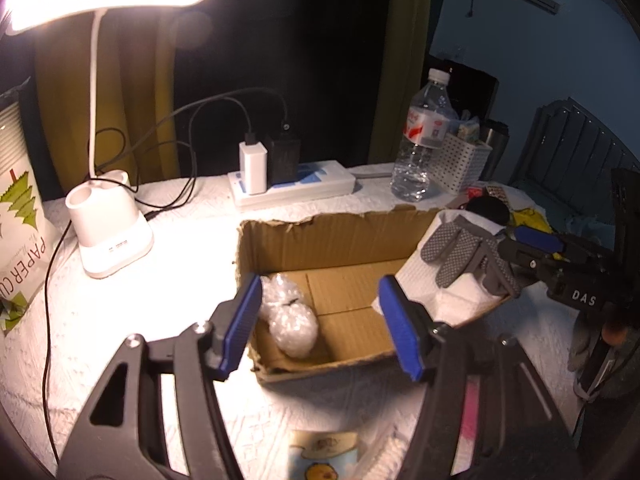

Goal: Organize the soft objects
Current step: 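Carry the glove with the right gripper into the box while left drops plastic bag there, then reach the right gripper to the brown fuzzy pouch and grasp it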

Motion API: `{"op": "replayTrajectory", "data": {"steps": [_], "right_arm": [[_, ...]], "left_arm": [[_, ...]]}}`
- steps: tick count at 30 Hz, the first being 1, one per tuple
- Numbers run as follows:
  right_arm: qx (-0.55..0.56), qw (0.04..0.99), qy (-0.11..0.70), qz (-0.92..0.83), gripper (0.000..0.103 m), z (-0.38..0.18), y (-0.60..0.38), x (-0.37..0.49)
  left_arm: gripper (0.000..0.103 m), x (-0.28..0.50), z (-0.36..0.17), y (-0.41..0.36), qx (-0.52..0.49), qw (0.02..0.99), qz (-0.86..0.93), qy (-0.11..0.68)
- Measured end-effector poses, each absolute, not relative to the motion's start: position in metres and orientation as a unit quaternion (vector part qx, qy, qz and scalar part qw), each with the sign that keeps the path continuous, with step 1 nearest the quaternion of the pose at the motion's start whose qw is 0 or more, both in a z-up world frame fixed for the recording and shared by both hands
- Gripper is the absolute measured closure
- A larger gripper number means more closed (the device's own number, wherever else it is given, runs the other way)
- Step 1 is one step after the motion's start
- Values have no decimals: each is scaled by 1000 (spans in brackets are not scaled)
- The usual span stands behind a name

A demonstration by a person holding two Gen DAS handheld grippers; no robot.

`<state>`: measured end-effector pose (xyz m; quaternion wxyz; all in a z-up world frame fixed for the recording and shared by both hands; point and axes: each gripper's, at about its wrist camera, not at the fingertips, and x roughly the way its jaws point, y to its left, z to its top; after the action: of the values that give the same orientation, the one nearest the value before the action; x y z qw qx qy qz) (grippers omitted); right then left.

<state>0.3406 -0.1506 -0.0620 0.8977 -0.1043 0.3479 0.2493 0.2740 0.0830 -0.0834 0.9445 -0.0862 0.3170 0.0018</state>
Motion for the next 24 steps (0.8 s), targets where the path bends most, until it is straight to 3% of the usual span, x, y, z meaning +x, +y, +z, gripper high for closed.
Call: {"op": "replayTrajectory", "data": {"steps": [9, 24], "right_arm": [[-102, 902, 334, 252, 45, -42, -153, 301], [-112, 905, 320, 255, 45, -22, -152, 235]], "left_arm": [[39, 231, -66, 77, -87, 953, -4, 292], [28, 172, -57, 63, -87, 960, -26, 264]]}}
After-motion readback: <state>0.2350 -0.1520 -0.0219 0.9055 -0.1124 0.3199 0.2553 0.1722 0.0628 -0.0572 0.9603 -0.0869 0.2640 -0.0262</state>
